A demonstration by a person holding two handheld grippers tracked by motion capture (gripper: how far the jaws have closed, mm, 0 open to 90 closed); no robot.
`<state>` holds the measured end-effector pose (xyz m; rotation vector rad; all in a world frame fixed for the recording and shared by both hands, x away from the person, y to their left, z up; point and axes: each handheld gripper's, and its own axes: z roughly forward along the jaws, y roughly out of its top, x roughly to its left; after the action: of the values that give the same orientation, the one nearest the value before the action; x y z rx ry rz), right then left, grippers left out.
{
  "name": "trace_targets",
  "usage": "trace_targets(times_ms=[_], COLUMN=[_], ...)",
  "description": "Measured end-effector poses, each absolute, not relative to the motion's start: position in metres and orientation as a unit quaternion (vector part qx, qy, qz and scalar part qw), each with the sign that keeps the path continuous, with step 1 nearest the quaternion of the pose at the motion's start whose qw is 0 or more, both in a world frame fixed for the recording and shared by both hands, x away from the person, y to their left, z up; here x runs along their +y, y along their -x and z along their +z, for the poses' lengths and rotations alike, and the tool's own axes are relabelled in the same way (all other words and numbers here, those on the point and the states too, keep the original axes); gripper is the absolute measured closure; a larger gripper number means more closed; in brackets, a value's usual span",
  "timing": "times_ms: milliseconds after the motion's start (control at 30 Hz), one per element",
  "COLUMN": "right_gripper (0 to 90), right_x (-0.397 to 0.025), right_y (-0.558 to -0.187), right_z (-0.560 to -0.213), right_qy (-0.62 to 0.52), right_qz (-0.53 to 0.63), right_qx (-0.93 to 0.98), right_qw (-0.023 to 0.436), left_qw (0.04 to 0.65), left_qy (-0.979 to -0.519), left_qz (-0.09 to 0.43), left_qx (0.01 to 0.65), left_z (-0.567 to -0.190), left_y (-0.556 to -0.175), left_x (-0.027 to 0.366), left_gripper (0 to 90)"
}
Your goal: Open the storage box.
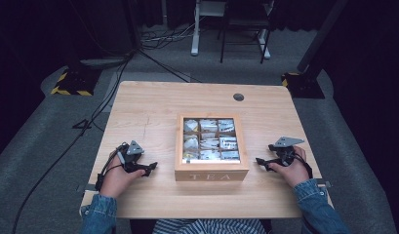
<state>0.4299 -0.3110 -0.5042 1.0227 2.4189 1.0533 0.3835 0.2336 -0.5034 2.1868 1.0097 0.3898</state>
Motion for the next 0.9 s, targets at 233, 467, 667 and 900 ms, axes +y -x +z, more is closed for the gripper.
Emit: trace_targets(times_ms=[233, 467, 667, 900], right_gripper=[13.6, 16.1, 22.8, 38.0], right_x=[-0.311, -0.311, -0.311, -0.314], right_y=[-0.430, -0.430, -0.430, -0.427], right_z=[-0.504, -0.504, -0.504, -0.495], right_qy=[-0.357, -0.356, -0.352, -0.337], right_qz=[0.368, 0.369, 0.375, 0.393], right_qx=[0.844, 0.844, 0.843, 0.842], right_qw=[0.155, 0.156, 0.157, 0.153], left_qw=[0.343, 0.343, 0.343, 0.341], left_qy=[-0.843, -0.841, -0.841, -0.842], left_qz=[0.147, 0.150, 0.149, 0.146], left_qx=[0.387, 0.391, 0.391, 0.391], left_z=[-0.503, -0.504, -0.504, -0.504], left_y=[-0.383, -0.383, -0.383, -0.384], left_x=[0.244, 0.246, 0.246, 0.244], left_gripper=[18.9, 18.9, 18.8, 15.7])
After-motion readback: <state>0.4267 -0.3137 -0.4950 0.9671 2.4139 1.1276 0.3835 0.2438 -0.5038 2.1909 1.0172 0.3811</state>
